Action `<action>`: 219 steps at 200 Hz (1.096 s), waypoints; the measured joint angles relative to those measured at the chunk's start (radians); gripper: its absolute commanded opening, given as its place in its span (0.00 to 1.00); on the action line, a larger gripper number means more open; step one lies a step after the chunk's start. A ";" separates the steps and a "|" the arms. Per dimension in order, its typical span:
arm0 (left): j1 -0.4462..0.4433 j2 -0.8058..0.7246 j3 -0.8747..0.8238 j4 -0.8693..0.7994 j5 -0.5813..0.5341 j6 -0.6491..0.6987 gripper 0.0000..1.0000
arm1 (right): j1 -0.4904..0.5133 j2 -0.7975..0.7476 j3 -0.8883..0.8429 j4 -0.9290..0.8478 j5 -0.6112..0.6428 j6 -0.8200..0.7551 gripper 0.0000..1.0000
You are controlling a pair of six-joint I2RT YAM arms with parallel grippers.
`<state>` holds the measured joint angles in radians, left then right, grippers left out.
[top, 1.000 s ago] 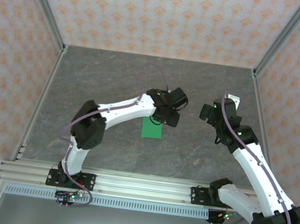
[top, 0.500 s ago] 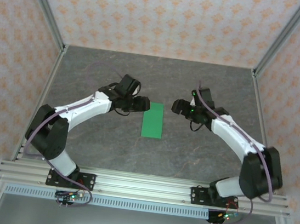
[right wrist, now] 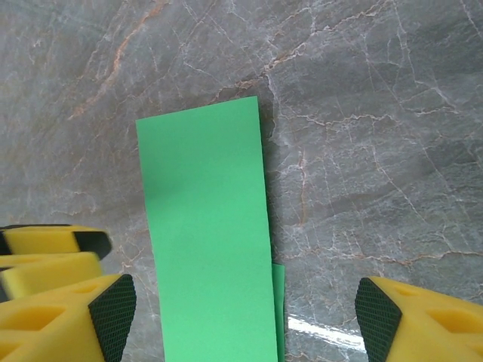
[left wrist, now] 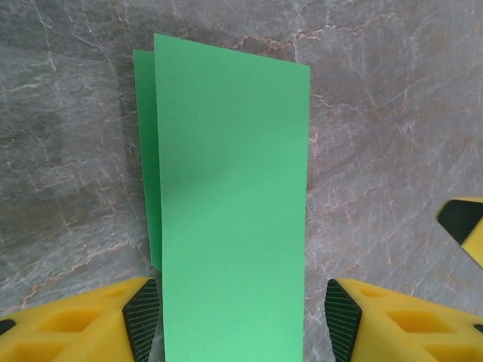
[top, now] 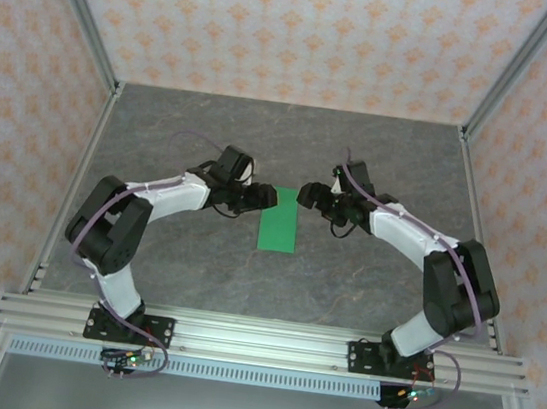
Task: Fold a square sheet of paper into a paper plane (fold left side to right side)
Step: Third fold the triangle at the center of the table.
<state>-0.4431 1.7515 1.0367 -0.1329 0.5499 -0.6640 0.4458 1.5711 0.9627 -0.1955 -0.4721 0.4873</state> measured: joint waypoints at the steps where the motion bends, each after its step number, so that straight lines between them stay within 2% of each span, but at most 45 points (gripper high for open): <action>1: 0.000 0.001 0.000 0.001 0.001 0.000 0.63 | 0.000 -0.001 0.000 0.000 0.000 0.000 0.80; 133: 0.000 0.071 -0.043 0.040 0.076 -0.022 0.54 | 0.000 -0.026 -0.010 0.002 0.000 -0.001 0.80; 219: 0.000 0.071 -0.063 0.044 0.097 -0.025 0.53 | 0.000 -0.026 -0.010 0.002 0.000 -0.002 0.80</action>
<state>-0.4435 1.8221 0.9733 -0.0891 0.6468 -0.6888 0.4458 1.5452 0.9524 -0.1940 -0.4717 0.4854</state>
